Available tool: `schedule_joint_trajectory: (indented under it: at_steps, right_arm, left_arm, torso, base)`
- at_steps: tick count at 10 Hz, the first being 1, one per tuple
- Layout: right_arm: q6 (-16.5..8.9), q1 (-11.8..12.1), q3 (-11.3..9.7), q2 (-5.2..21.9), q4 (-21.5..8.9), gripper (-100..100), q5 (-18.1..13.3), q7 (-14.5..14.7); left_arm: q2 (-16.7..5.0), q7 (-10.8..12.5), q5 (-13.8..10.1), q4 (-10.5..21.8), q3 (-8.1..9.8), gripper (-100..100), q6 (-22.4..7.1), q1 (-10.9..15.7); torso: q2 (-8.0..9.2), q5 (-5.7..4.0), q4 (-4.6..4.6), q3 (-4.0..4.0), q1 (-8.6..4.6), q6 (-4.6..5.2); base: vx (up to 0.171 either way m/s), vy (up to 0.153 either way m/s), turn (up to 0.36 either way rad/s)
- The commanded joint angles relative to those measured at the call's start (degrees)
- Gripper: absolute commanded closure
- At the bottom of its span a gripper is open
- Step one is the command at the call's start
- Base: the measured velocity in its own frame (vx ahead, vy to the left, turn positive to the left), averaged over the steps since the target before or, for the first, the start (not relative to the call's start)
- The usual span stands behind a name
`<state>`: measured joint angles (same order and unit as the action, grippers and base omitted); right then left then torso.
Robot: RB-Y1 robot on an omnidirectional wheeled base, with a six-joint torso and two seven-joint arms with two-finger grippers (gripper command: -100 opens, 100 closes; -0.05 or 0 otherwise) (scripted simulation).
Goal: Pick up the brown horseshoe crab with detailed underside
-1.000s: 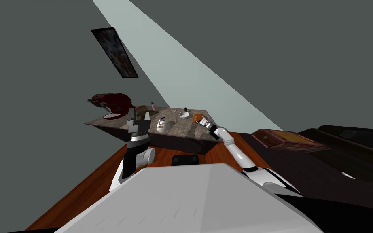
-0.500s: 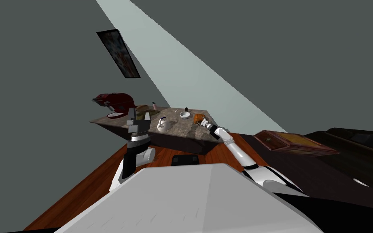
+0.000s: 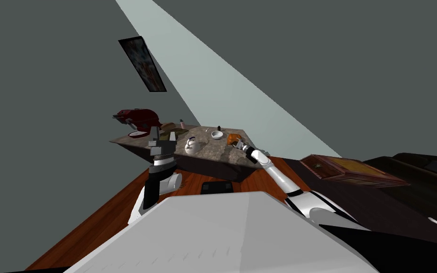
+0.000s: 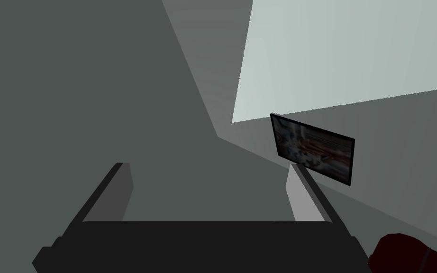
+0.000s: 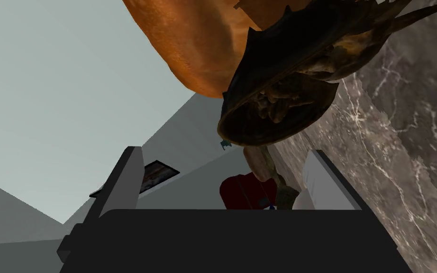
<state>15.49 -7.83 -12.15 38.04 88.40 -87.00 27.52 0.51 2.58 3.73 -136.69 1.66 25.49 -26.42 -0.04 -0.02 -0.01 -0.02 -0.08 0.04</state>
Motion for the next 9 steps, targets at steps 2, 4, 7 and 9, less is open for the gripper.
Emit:
schedule_joint_trajectory:
  at_steps: [2,4,7,9]
  right_arm:
    - [-0.1,0.5,-0.5,0.3,-2.0,-100,-1.3,2.4]
    - [-0.2,0.5,-0.4,0.5,-1.1,0,-1.3,1.2]
    - [6.2,3.1,6.5,2.2,-6.6,-100,7.1,10.3]
    - [6.7,3.1,6.8,2.2,-6.6,-100,8.7,11.5]
  left_arm:
    - [0.0,0.0,0.0,0.0,0.0,0,0.0,0.0]
    - [0.0,0.0,0.0,0.0,0.0,0,0.0,0.0]
    - [0.0,0.0,0.0,0.0,-0.01,0,0.0,0.0]
    - [0.0,0.0,0.0,0.0,-0.01,0,0.0,0.0]
  torso:
    - [0.0,0.0,0.0,0.0,0.01,0.01]
    - [0.0,0.01,0.0,0.0,0.04,0.0]
    - [-0.05,0.11,-0.01,-0.03,0.51,-0.02]
    - [-0.08,0.13,-0.02,-0.05,0.52,0.0]
  base:
    - [0.013,-0.014,0.018]
    - [0.004,-0.004,0.003]
    - [0.027,0.121,0.127]
    - [0.023,0.071,0.004]
